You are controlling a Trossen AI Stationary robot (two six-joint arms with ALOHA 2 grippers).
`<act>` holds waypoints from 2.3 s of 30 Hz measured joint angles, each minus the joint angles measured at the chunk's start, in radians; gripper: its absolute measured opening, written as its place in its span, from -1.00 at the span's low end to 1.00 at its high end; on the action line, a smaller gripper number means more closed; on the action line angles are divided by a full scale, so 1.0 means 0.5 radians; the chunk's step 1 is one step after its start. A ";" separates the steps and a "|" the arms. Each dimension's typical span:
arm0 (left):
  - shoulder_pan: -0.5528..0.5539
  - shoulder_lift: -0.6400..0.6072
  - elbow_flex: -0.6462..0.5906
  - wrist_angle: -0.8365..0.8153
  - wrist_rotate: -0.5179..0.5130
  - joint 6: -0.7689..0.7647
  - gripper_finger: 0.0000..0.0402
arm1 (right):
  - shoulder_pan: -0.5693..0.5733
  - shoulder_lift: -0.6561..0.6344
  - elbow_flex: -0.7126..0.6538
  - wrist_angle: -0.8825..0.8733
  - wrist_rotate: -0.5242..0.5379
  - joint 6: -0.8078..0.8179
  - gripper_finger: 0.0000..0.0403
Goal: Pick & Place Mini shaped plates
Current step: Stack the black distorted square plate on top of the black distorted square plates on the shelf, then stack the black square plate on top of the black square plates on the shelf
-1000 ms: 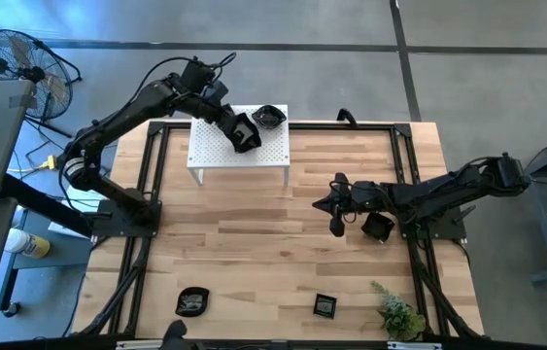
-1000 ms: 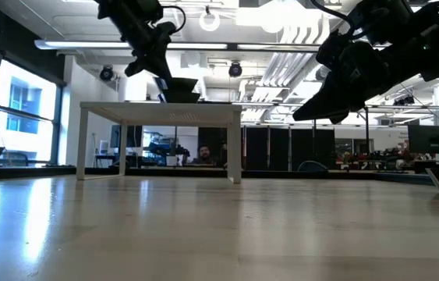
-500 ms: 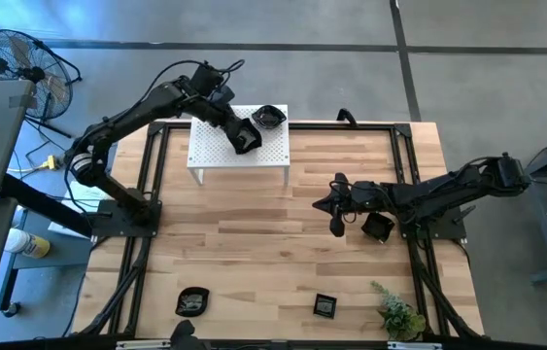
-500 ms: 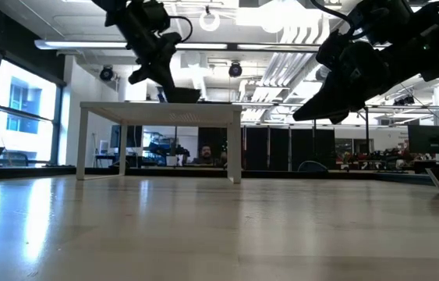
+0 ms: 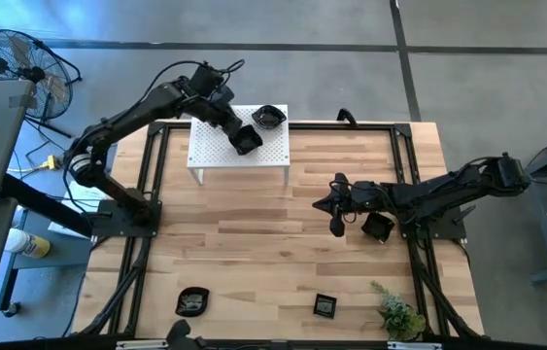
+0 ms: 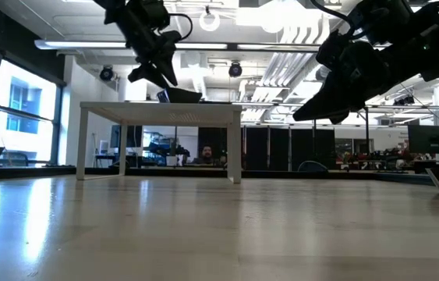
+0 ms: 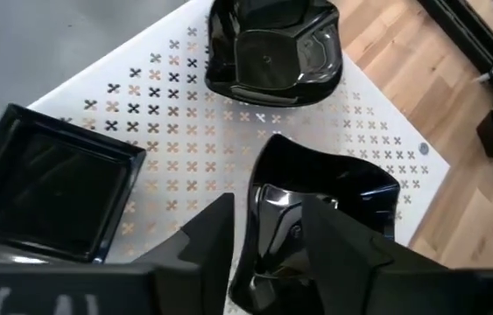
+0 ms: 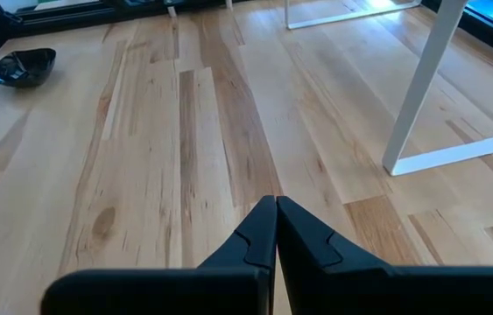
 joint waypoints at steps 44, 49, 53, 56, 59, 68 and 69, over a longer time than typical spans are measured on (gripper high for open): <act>-1.127 -0.783 -2.521 3.540 -0.526 0.410 -0.97 | 0.893 0.045 0.446 -1.135 -0.053 1.613 -0.65; -1.127 -0.783 -2.521 3.521 -0.522 0.409 -0.97 | 1.037 0.249 0.446 -0.955 -0.297 1.810 -0.51; -1.127 -0.783 -2.520 3.503 -0.521 0.409 -0.97 | 1.144 0.476 0.487 -0.725 -0.444 1.879 -0.48; -1.127 -0.783 -2.519 3.498 -0.521 0.409 -0.97 | 1.205 0.662 0.641 -0.776 -0.523 1.843 -0.48; -1.127 -0.783 -2.519 3.484 -0.521 0.408 -0.97 | 1.243 0.834 0.829 -0.906 -0.538 1.769 -0.48; -1.127 -0.783 -2.519 3.457 -0.527 0.409 -0.97 | 1.257 1.102 1.265 -1.494 -0.368 1.624 -0.48; -1.127 -0.783 -2.519 3.457 -0.527 0.409 -0.97 | 1.257 1.106 1.288 -1.520 -0.342 1.612 -0.48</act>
